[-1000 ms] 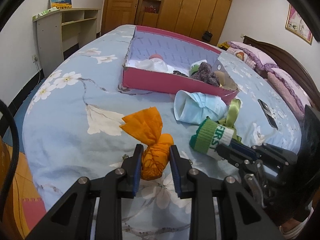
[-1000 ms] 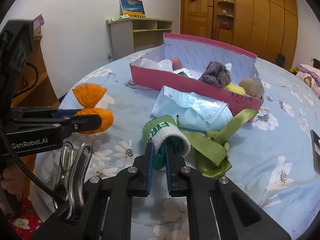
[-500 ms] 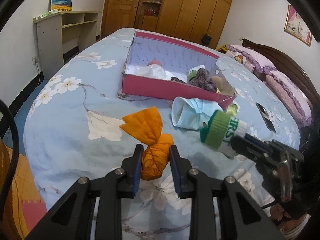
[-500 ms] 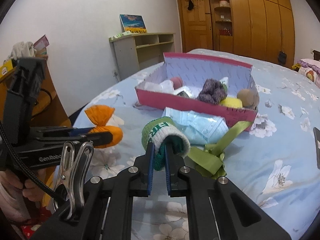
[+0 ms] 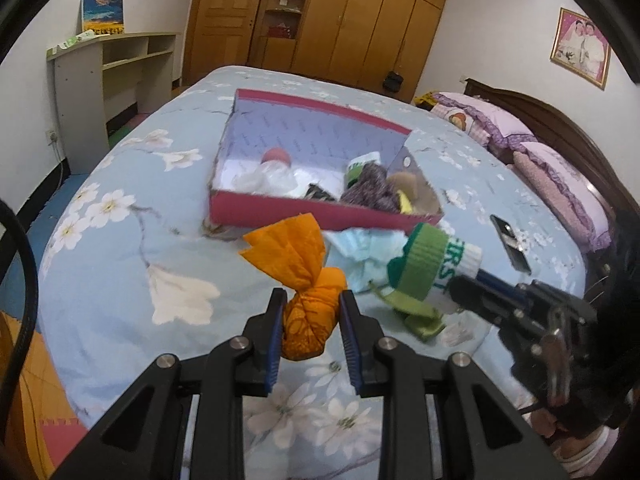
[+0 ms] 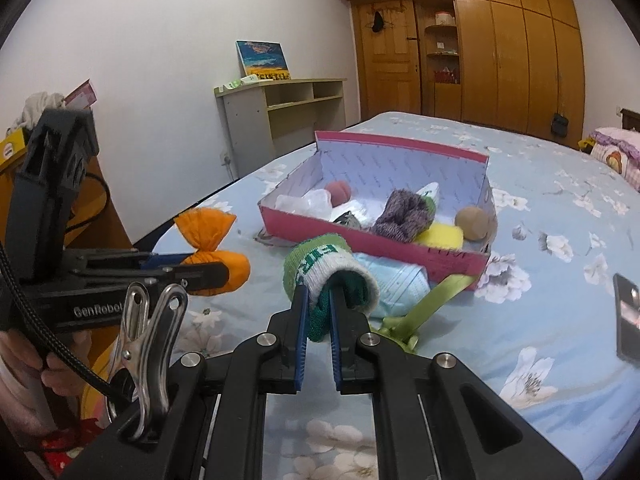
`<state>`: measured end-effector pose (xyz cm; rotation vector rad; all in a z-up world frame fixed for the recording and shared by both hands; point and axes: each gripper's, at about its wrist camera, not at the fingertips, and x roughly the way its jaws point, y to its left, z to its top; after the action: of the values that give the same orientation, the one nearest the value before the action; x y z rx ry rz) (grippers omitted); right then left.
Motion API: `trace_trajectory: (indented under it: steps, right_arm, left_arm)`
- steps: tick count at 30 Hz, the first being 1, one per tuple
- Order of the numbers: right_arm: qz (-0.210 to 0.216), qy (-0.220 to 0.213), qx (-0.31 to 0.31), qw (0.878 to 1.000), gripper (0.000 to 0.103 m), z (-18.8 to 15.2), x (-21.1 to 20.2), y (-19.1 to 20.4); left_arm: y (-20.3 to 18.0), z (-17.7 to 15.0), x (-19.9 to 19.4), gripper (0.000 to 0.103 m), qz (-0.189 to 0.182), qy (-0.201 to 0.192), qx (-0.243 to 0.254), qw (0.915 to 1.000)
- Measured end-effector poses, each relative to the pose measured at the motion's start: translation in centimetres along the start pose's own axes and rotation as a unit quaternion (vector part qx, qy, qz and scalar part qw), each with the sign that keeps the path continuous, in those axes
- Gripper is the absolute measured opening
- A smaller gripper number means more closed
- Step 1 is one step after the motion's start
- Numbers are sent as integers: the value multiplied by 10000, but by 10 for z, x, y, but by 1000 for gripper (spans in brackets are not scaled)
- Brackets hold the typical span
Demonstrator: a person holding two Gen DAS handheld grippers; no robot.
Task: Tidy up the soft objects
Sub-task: 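Grasp the green wristband with the right tool while the left tool lifts the orange cloth, then carry the wristband with the right tool while the left tool carries the orange cloth into the box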
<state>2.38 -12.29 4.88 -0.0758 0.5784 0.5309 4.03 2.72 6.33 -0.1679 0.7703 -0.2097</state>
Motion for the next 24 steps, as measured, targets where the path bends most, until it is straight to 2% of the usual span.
trace_trajectory:
  steps: [12, 24]
  right_arm:
    - [-204, -137, -129, 9996, 11, 30, 1, -17]
    - [-415, -218, -101, 9988, 11, 60, 13, -41]
  left_arm:
    - [-16, 45, 7, 27, -103, -168, 247, 9995]
    - [-23, 71, 24, 27, -256, -198, 308, 9990]
